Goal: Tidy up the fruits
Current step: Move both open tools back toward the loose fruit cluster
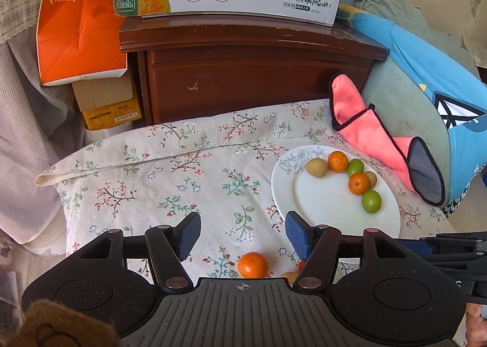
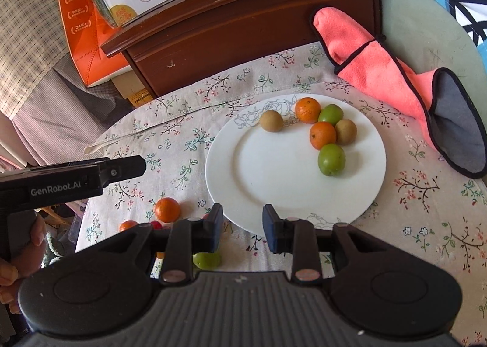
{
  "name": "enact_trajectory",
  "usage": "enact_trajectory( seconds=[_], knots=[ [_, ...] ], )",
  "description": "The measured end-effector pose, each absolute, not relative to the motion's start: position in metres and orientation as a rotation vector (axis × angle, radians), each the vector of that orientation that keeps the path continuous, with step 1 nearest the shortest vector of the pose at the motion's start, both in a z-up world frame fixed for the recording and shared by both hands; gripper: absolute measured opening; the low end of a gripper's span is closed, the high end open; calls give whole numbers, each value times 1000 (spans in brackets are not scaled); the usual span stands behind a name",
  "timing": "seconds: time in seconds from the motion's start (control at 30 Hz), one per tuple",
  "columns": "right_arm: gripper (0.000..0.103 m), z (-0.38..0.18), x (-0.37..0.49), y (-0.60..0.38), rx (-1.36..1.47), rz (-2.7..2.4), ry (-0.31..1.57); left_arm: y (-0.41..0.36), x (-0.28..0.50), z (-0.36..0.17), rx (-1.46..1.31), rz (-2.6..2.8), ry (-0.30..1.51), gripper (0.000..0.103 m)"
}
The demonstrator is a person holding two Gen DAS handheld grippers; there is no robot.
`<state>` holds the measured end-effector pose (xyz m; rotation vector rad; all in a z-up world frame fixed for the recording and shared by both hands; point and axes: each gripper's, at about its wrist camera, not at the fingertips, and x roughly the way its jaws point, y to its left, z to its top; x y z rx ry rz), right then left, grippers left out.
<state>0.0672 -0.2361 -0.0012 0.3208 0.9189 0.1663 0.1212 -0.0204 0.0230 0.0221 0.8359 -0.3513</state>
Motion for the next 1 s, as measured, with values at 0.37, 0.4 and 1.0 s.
enact_trajectory(
  seconds=[0.37, 0.4, 1.0],
  knots=[
    [30, -8, 52, -217, 268, 279, 946, 9, 102, 3, 9, -298, 881, 62],
    [30, -9, 52, -215, 269, 290, 952, 10, 99, 0, 12, -296, 889, 62],
    [30, -28, 57, -200, 247, 319, 994, 12, 92, -27, 41, -286, 914, 60]
  ],
)
